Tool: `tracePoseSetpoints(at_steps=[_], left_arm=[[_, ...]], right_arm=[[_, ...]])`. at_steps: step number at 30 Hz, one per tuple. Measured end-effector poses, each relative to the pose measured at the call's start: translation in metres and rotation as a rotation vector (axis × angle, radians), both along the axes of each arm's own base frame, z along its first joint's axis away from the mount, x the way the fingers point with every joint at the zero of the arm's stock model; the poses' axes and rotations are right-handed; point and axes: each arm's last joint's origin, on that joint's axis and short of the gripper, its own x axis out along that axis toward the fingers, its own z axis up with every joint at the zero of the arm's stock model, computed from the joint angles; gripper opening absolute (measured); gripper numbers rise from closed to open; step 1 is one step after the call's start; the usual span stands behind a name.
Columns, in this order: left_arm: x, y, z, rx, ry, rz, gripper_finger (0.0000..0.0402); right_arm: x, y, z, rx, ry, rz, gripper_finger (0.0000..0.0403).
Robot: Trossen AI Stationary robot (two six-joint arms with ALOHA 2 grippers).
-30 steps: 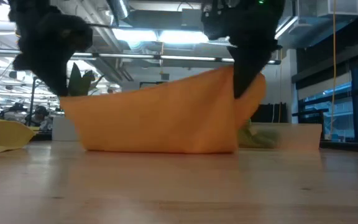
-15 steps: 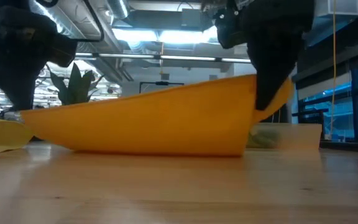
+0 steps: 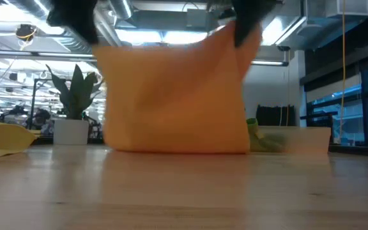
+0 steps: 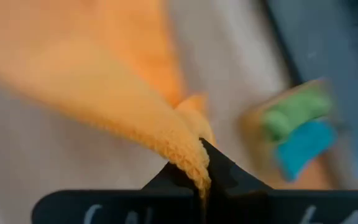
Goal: Roll microfiber towels into tight, uniform cylinder then place into a basket
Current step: Fold the orange towel
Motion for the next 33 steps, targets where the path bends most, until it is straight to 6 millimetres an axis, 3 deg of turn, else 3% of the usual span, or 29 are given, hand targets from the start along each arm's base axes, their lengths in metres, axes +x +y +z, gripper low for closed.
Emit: tracePoseSetpoints(at_steps=[8,12,16,24,33], left_arm=[[-0.016,0.024,0.101,0.228,-0.17,0.064,0.0],[-0.029,0.03,0.137,0.33,-0.265,0.109,0.0],[-0.039,0.033,0.16,0.35,-0.329,0.131,0.0],[-0.049,0.036,0.162,0.354,-0.284,0.142,0.0],[-0.048,0.059,0.14,0.37,-0.098,0.27,0.0]], right_arm=[[-0.008,-0.026,0.082,-0.154,-0.2,-0.083,0.0002],[-0.014,-0.036,0.113,-0.221,-0.326,-0.142,0.0002],[-0.02,-0.044,0.134,-0.183,-0.404,-0.169,0.0002],[-0.02,-0.058,0.137,-0.062,-0.352,-0.103,0.0002],[0.005,-0.091,0.097,-0.084,-0.228,-0.118,0.0003]])
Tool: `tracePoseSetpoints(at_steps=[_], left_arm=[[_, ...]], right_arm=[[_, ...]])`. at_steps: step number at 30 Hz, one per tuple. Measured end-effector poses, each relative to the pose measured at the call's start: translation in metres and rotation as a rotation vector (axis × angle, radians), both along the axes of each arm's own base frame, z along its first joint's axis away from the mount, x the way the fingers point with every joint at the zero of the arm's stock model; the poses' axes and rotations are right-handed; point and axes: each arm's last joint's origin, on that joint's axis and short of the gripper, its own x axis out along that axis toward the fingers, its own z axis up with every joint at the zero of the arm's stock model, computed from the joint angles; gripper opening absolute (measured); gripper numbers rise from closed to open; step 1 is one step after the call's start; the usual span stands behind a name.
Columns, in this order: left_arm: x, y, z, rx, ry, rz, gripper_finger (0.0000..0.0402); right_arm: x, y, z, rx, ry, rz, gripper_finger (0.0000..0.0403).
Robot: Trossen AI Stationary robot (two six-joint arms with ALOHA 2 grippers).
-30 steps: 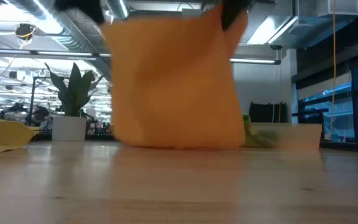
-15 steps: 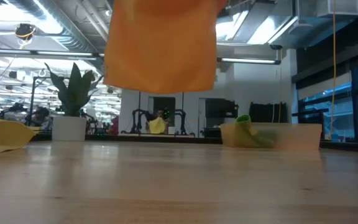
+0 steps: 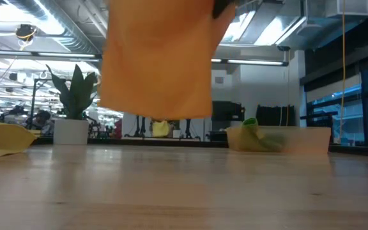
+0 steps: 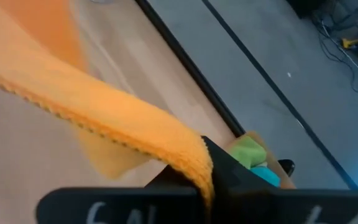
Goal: Roll microfiber towels into tight, uniform cylinder then place into a basket
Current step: Fold the orange towel
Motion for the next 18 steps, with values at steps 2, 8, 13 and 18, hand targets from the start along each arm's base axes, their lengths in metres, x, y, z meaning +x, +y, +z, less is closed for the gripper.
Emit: tracePoseSetpoints(at_steps=[2,8,13,18], left_arm=[[0.0,0.009,-0.004,0.01,0.041,0.039,0.0],[-0.002,0.035,-0.014,0.027,0.136,0.152,0.0],[0.002,0.044,-0.034,0.004,0.214,0.191,0.0],[0.013,0.037,-0.074,-0.077,0.31,0.157,0.0]], right_arm=[[0.006,-0.014,-0.01,-0.016,0.021,-0.013,0.0003],[0.013,-0.055,-0.032,-0.055,0.074,-0.045,0.0003],[0.012,-0.067,-0.046,-0.012,0.117,-0.052,0.0004],[0.017,-0.049,-0.065,0.093,0.152,0.049,0.0004]])
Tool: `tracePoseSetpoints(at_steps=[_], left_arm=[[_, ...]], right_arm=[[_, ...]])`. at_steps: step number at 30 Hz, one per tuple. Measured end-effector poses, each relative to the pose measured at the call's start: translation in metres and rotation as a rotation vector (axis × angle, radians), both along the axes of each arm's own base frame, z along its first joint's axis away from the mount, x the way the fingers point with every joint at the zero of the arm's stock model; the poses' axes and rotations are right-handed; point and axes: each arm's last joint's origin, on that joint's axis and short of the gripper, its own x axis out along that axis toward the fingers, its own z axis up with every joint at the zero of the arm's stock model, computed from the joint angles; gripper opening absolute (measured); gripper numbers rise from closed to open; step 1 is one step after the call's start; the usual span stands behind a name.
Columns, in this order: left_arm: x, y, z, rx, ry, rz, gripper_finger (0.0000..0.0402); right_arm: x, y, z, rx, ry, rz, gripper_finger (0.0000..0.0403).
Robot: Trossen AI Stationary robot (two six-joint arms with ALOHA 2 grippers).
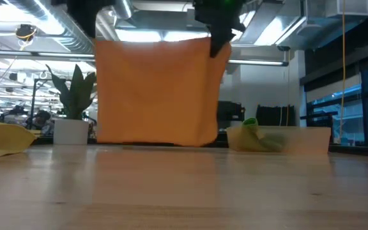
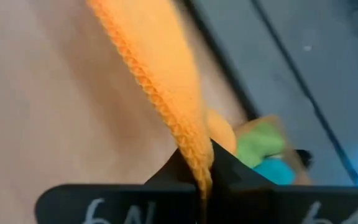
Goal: Roll microfiber towels into tight, uniform cylinder then place into a basket
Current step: Fold the orange towel
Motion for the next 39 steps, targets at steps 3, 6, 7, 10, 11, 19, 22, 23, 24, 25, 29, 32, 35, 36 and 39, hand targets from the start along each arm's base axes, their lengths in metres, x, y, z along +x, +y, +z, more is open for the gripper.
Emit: tracePoseSetpoints(at_steps=[3,6,7,10,11,19,22,23,24,25,29,32,35,36,39], left_arm=[[0.007,-0.009,-0.027,-0.05,0.025,-0.013,0.0],[0.01,-0.022,-0.051,-0.125,0.042,-0.041,0.0],[0.011,-0.027,-0.058,-0.154,0.046,-0.053,0.0],[0.011,-0.043,-0.075,-0.249,0.061,-0.081,0.0],[0.01,-0.048,-0.079,-0.279,0.065,-0.088,0.0],[0.006,-0.092,-0.088,-0.438,0.033,-0.166,0.0],[0.006,-0.106,-0.088,-0.496,-0.005,-0.196,0.0],[0.007,-0.111,-0.089,-0.511,-0.016,-0.208,0.0],[0.008,-0.115,-0.09,-0.521,-0.019,-0.215,0.0],[0.01,-0.12,-0.092,-0.532,-0.024,-0.225,0.0],[0.016,-0.139,-0.102,-0.588,0.017,-0.253,0.0],[0.021,-0.151,-0.111,-0.611,0.058,-0.257,0.0],[0.027,-0.162,-0.122,-0.632,0.104,-0.268,0.0],[0.029,-0.164,-0.125,-0.633,0.111,-0.271,0.0],[0.032,-0.166,-0.132,-0.605,0.136,-0.262,0.0]], right_arm=[[0.001,0.018,-0.019,0.058,0.054,0.046,0.0004],[0.0,0.037,-0.041,0.1,0.111,0.069,0.0004],[-0.001,0.043,-0.048,0.115,0.126,0.068,0.0004],[-0.005,0.061,-0.066,0.169,0.16,0.062,0.0004],[-0.006,0.068,-0.071,0.189,0.17,0.06,0.0004],[-0.017,0.116,-0.101,0.337,0.23,0.134,0.0004],[-0.02,0.13,-0.109,0.393,0.233,0.166,0.0004],[-0.02,0.135,-0.111,0.405,0.225,0.17,0.0004],[-0.02,0.139,-0.114,0.416,0.22,0.18,0.0004],[-0.021,0.143,-0.116,0.431,0.221,0.185,0.0004],[-0.024,0.154,-0.122,0.479,0.21,0.191,0.0004],[-0.026,0.161,-0.125,0.507,0.216,0.209,0.0004],[-0.027,0.167,-0.125,0.522,0.212,0.224,0.0004],[-0.027,0.168,-0.125,0.523,0.214,0.225,0.0004],[-0.027,0.169,-0.125,0.52,0.214,0.227,0.0004]])
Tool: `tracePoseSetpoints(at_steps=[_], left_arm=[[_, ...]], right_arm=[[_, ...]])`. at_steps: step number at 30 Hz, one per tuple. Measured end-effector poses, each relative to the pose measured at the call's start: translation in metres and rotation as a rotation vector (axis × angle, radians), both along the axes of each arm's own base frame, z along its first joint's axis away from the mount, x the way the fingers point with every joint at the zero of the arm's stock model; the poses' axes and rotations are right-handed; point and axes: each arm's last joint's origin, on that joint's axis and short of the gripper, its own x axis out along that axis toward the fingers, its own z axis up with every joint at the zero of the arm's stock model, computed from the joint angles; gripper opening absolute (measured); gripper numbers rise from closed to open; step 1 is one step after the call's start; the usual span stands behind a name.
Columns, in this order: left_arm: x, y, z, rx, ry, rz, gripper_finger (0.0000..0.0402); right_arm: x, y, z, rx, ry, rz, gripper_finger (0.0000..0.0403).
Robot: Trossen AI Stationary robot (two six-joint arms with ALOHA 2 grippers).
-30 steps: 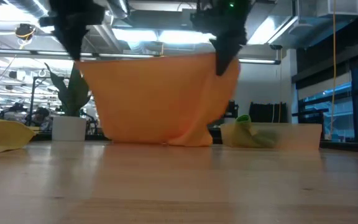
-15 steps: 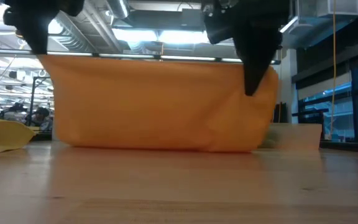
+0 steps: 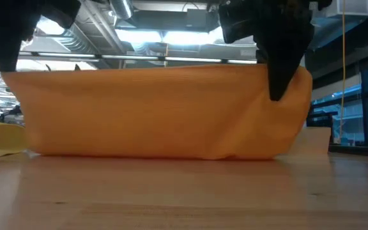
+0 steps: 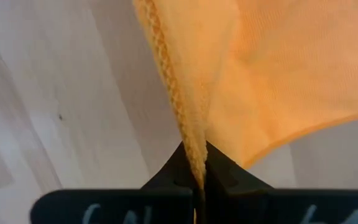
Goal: Roll microfiber towels into tight, uniform cylinder then place into a basket
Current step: Fold the orange towel
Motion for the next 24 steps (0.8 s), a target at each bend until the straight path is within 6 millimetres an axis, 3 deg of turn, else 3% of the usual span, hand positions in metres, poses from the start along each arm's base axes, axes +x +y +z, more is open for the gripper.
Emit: tracePoseSetpoints(at_steps=[6,13,24], left_arm=[[0.005,0.011,-0.002,0.095,-0.011,0.038,0.0],[0.017,0.036,-0.004,0.197,-0.019,0.056,0.0],[0.034,0.072,-0.024,0.322,0.137,0.089,0.0]], right_arm=[[0.002,-0.009,0.0,-0.106,-0.023,-0.037,0.0004],[0.002,-0.032,-0.002,-0.215,0.009,-0.079,0.0004],[-0.005,-0.067,-0.028,-0.378,0.063,-0.119,0.0004]])
